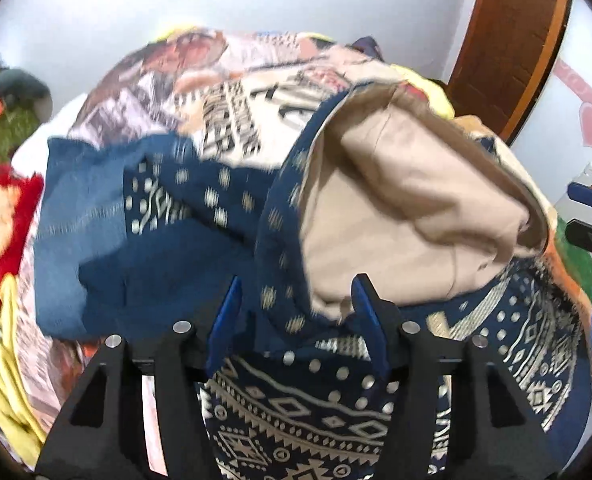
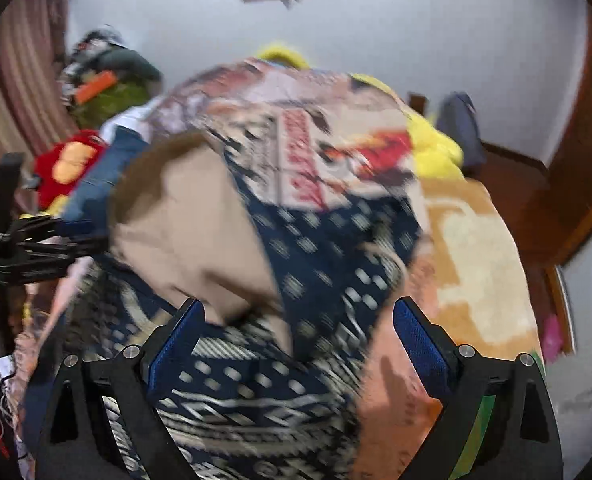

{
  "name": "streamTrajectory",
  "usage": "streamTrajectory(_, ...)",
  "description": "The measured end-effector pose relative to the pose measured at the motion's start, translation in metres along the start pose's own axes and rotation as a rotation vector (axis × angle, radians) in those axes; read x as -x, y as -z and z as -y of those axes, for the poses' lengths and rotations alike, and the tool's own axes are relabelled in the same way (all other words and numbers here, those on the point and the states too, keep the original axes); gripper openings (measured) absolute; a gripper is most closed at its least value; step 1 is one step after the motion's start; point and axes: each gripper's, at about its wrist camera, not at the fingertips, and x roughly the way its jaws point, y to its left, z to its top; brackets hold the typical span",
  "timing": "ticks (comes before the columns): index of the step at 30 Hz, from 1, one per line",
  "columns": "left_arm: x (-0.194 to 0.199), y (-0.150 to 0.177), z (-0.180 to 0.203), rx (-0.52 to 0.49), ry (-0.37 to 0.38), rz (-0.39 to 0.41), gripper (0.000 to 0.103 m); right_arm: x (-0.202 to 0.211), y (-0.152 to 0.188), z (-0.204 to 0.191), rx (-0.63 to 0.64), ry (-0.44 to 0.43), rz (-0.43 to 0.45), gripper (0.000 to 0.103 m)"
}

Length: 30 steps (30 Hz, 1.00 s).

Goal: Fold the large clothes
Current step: 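Fold the hood and collar down over the jacket body with both grippers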

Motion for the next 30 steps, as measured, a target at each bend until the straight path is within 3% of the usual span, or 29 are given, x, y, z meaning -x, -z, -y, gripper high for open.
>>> streamTrajectory(5, -0.004, -0.037, 0.005, -0.033, 0.004, 0.047, 0.062, -0.018, -0.035, -0.019, 0.032, -0.027, 0.032, 0.094)
streamTrajectory(10, -0.029, -0.063, 0.005, -0.037, 0.001, 0.040, 0.062, -0.062, -0.057, -0.020, 0.011, -0.047, -0.015, 0.092)
streamTrajectory(13, -0.044, -0.073, 0.006, -0.046, -0.005, 0.037, 0.060, -0.090, -0.064, -0.016, -0.033, -0.093, -0.075, 0.069)
streamTrajectory(15, -0.049, -0.076, 0.008, -0.050, 0.000, 0.046, 0.043, -0.106, -0.066, -0.012, -0.065, -0.117, -0.110, 0.048)
streamTrajectory(16, -0.051, -0.078, 0.008, -0.050, 0.010, 0.044, 0.038, -0.110, -0.066, -0.011, -0.076, -0.125, -0.113, 0.042)
streamTrajectory(18, -0.052, -0.079, 0.009, -0.052, 0.019, 0.042, 0.014, -0.114, -0.067, -0.011, -0.084, -0.153, -0.112, 0.020)
streamTrajectory(21, -0.045, -0.077, 0.012, -0.062, 0.019, 0.057, 0.008, -0.107, -0.067, -0.014, -0.069, -0.151, -0.080, 0.011)
streamTrajectory(30, 0.038, -0.037, 0.030, -0.100, 0.142, 0.123, 0.007, -0.020, -0.046, -0.030, -0.036, -0.206, 0.012, 0.009)
